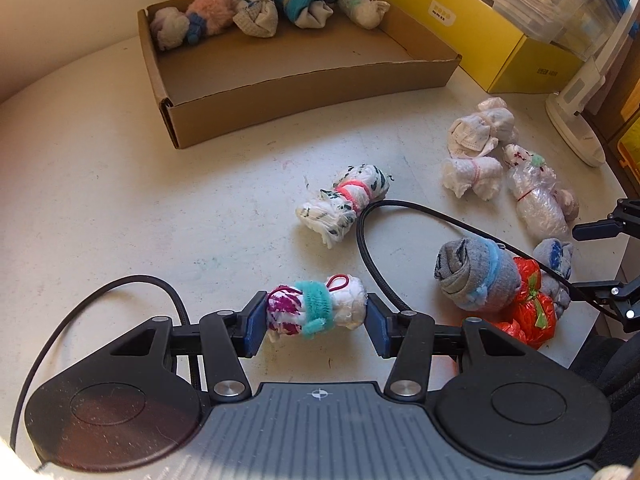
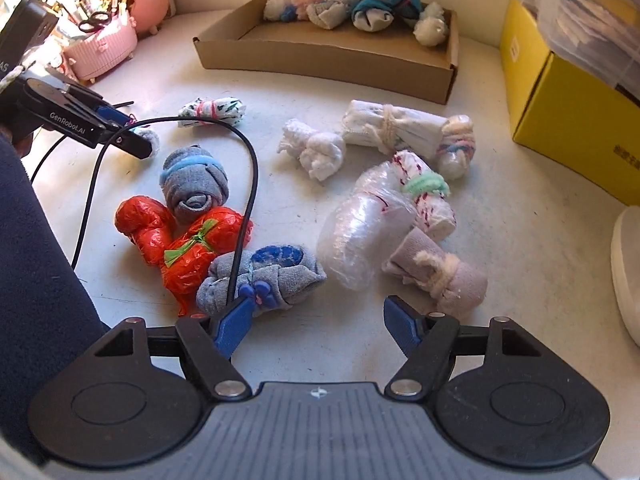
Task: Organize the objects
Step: 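Grasp the grey sock with blue pattern with the right gripper while the left holds its bundle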
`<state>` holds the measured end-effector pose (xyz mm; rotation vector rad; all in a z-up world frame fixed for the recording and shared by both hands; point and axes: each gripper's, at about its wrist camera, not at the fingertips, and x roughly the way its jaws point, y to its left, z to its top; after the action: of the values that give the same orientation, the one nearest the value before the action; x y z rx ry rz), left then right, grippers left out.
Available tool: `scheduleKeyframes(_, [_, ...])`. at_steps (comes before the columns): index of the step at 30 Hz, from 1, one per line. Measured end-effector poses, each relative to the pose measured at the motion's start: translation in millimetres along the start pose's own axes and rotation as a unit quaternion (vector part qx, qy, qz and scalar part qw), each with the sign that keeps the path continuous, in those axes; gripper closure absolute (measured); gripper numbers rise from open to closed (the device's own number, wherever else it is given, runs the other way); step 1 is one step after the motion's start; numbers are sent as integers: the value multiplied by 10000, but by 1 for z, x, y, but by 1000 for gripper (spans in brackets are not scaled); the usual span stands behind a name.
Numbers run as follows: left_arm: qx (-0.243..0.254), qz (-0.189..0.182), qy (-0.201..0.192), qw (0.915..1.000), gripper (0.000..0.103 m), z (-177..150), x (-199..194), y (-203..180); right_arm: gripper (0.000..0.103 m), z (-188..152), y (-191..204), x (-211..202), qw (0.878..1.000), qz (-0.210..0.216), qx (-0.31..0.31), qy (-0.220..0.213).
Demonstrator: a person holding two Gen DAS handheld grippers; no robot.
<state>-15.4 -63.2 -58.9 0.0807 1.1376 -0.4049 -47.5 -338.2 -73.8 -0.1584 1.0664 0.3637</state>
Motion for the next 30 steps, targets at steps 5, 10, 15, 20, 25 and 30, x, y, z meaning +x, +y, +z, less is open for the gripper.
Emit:
scheduleKeyframes(5, [-54, 15, 4, 10000, 46, 1, 1, 5, 46, 16, 13, 11, 9942, 274, -1039, -18])
scheduleKeyframes(10, [-33, 57, 40, 10000, 46, -1, 2, 8, 58, 28, 27, 18, 9810, 566, -1855, 20])
scheduleKeyframes(15, [-36, 97, 88, 9999, 46, -2, 4, 12, 61, 35, 35, 21, 9646, 696, -2543, 4])
scheduleKeyframes(20, [-70, 122, 97, 9999, 46, -5, 3, 10, 81, 40, 33, 29, 9558, 1004, -2753, 238])
scheduleKeyframes(25, [14, 322, 20, 9995, 46, -2, -6, 11, 96, 41, 20, 21, 9669, 587, -2467, 268])
scheduleKeyframes(30, [33, 600, -66, 9982, 46, 7, -13, 25, 96, 38, 10, 11, 9631, -252, -2671, 195])
